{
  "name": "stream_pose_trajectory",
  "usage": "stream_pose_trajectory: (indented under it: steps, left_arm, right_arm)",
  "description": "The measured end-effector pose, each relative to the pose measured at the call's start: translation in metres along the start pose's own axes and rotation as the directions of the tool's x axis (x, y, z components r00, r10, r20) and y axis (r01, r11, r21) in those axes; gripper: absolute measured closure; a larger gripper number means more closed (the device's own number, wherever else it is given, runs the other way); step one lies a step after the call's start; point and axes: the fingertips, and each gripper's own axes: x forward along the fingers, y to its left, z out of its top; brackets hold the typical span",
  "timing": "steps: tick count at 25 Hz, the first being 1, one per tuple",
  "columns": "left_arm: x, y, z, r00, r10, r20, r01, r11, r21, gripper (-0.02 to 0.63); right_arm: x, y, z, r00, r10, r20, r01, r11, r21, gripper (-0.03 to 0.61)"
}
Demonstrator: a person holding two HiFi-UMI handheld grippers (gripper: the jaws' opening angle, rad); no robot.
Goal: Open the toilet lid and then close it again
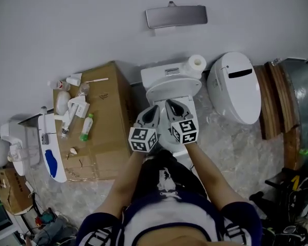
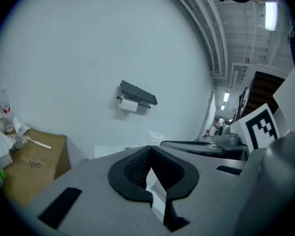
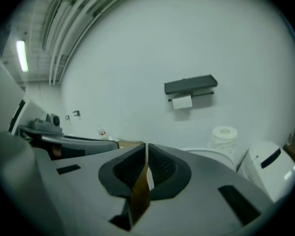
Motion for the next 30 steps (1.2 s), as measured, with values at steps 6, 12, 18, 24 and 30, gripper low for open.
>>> stream_pose_trajectory:
  steps: [6,12,18,24,30]
  left_arm:
    - [-0.024,-0.031,-0.002,0.999,0.019,0.032,-0.023,0.988,0.155,0.609]
    - [-0.037,-0.053,-0.026,0.997,-0.078,-0.023,0.081,0.989,0.121,0.609]
    - [-0.039,-0.061,-0.038,0.995,-0.09,-0.047,0.095,0.987,0.13,0.609]
    - [-0.033,-0.053,-0.039,0.997,-0.057,-0.058,0.064,0.989,0.136,0.609]
    - [-0.035,-0.04,-0.044,0.998,-0.023,-0.065,0.03,0.993,0.114,0.609]
  right_arm:
    - [-0.048,0.026,-0.008,0.999,-0.032,0.02,0.033,0.996,-0.077,0.569]
    - [-0.074,0.035,-0.022,1.0,-0.021,0.0,0.021,0.997,-0.069,0.57]
    - [-0.089,0.046,-0.024,1.0,0.016,-0.02,-0.02,0.975,-0.219,0.569]
    - [-0.08,0.053,-0.022,0.995,0.083,-0.059,-0.101,0.878,-0.467,0.569]
    - [-0.049,0.034,-0.017,0.987,0.079,-0.14,-0.158,0.646,-0.747,0.568]
